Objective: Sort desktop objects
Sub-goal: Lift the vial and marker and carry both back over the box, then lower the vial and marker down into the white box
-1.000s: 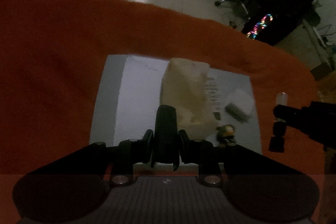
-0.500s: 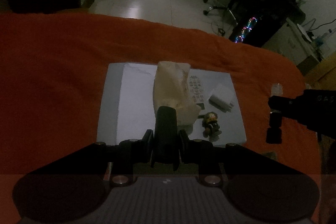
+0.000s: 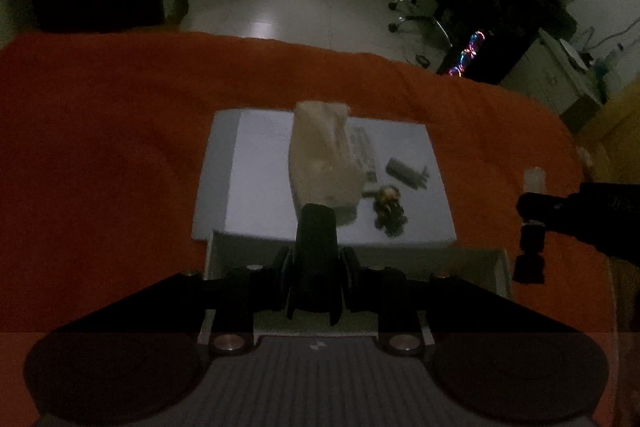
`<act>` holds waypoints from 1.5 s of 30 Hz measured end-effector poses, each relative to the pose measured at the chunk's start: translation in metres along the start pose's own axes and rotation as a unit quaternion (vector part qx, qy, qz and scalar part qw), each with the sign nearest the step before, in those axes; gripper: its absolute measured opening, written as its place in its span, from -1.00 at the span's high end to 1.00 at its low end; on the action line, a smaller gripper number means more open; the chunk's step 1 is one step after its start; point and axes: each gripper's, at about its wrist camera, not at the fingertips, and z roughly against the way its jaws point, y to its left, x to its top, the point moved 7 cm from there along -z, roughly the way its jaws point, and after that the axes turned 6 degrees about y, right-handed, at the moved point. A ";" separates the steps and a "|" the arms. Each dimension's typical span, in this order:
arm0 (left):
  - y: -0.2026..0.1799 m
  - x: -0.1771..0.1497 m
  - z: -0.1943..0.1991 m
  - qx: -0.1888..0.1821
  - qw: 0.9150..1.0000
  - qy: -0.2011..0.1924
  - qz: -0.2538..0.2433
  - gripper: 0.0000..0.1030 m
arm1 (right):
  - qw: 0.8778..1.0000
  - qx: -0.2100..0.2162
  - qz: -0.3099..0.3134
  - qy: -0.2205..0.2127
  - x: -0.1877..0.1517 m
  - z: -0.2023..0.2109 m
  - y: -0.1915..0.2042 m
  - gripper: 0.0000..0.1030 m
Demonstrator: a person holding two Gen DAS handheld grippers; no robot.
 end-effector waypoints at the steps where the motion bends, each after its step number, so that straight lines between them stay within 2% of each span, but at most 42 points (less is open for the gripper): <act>1: -0.003 -0.005 0.000 0.002 1.000 0.001 -0.003 0.59 | 1.000 -0.005 0.004 0.002 -0.004 0.001 -0.002 0.59; 7: -0.010 -0.033 -0.006 0.017 1.000 0.003 -0.015 0.59 | 0.999 -0.027 0.032 0.034 -0.041 -0.009 -0.007 0.59; 18: -0.003 -0.083 -0.031 0.027 0.998 0.040 -0.039 0.59 | 0.993 -0.047 0.084 0.069 -0.098 -0.028 0.008 0.59; 27: -0.014 -0.112 -0.067 0.036 0.995 0.071 -0.065 0.59 | 0.991 -0.055 0.080 0.093 -0.119 -0.054 0.006 0.59; 37: -0.018 -0.147 -0.105 0.061 0.989 0.104 -0.085 0.59 | 0.987 -0.082 0.057 0.130 -0.144 -0.095 -0.036 0.59; 45: -0.032 -0.149 -0.110 0.068 0.987 0.109 -0.097 0.59 | 0.983 -0.124 0.053 0.128 -0.151 -0.103 -0.077 0.59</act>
